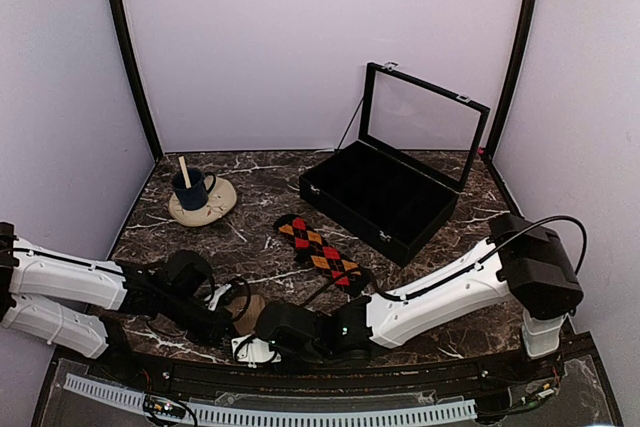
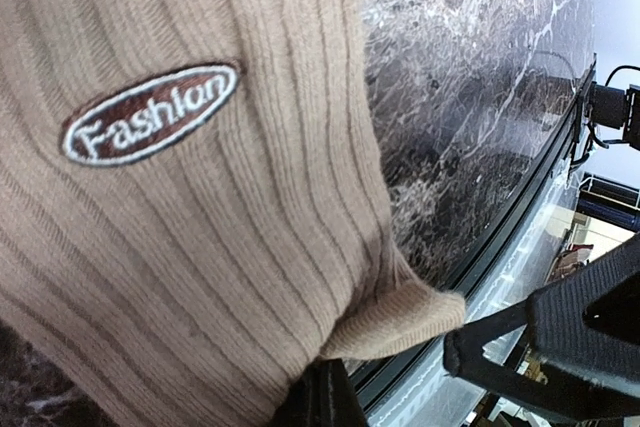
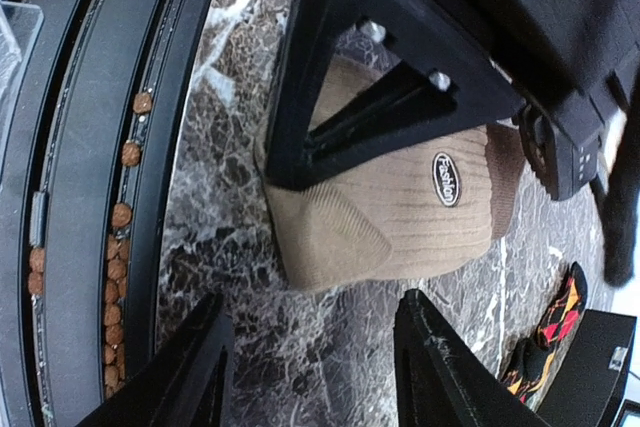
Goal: Roll the socks
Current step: Roll the sock at the corner of the board.
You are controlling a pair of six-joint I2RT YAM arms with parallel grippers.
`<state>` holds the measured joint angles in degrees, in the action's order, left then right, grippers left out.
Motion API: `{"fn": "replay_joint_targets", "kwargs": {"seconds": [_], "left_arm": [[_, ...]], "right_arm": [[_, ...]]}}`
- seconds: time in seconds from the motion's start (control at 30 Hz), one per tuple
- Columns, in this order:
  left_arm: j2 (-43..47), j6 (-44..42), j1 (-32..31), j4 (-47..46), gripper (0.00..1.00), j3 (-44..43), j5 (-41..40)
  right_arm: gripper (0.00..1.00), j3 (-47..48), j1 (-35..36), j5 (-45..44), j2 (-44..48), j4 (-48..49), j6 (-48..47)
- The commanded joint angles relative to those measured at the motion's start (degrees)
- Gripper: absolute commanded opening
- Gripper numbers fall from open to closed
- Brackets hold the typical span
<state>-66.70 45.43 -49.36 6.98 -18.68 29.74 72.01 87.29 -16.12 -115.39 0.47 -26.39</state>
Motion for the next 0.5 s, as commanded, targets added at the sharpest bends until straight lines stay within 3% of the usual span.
{"fn": "replay_joint_targets", "kwargs": {"seconds": [0.0,0.47], "left_arm": [[-1.73,-1.67,0.49,0.74,0.00,-0.48,0.96],[-1.74,-2.79,1.61,1.32,0.00,-0.68,2.51]], "right_arm": [[0.51,3.10,0.45,-0.14,-2.43,2.29,-2.10],[0.46,5.16,0.12,0.38,-6.83,2.02,-3.94]]}}
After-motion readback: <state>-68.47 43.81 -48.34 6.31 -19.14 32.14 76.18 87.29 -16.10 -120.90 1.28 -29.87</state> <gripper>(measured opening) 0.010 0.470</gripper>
